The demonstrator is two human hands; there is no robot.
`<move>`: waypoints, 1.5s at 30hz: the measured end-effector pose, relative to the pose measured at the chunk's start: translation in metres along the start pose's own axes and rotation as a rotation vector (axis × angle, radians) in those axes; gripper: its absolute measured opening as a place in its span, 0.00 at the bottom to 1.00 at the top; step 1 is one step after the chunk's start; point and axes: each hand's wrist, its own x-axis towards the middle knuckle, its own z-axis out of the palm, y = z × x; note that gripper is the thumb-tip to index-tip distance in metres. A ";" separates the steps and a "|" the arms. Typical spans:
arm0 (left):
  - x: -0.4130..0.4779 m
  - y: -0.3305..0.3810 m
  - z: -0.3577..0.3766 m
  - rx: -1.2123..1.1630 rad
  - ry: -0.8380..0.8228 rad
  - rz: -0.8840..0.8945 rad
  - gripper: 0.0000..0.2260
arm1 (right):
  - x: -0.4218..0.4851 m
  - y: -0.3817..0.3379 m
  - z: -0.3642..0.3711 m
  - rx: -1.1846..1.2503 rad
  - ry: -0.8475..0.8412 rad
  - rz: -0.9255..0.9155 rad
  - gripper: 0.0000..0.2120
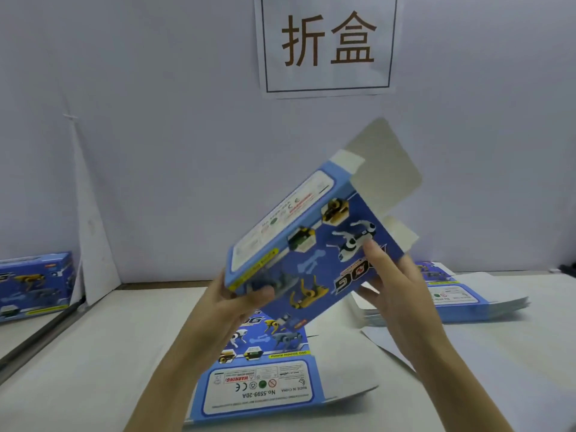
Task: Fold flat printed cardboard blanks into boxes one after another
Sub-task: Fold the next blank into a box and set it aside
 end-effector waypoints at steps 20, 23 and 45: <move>-0.006 0.016 0.017 0.387 0.302 -0.237 0.33 | 0.002 0.010 0.003 -0.361 -0.052 0.138 0.24; -0.007 0.013 0.021 0.395 0.296 -0.213 0.31 | 0.006 0.017 0.000 -0.227 -0.055 0.226 0.28; -0.002 0.010 0.022 0.360 0.393 -0.143 0.26 | -0.007 0.021 0.012 -1.194 0.183 -0.340 0.15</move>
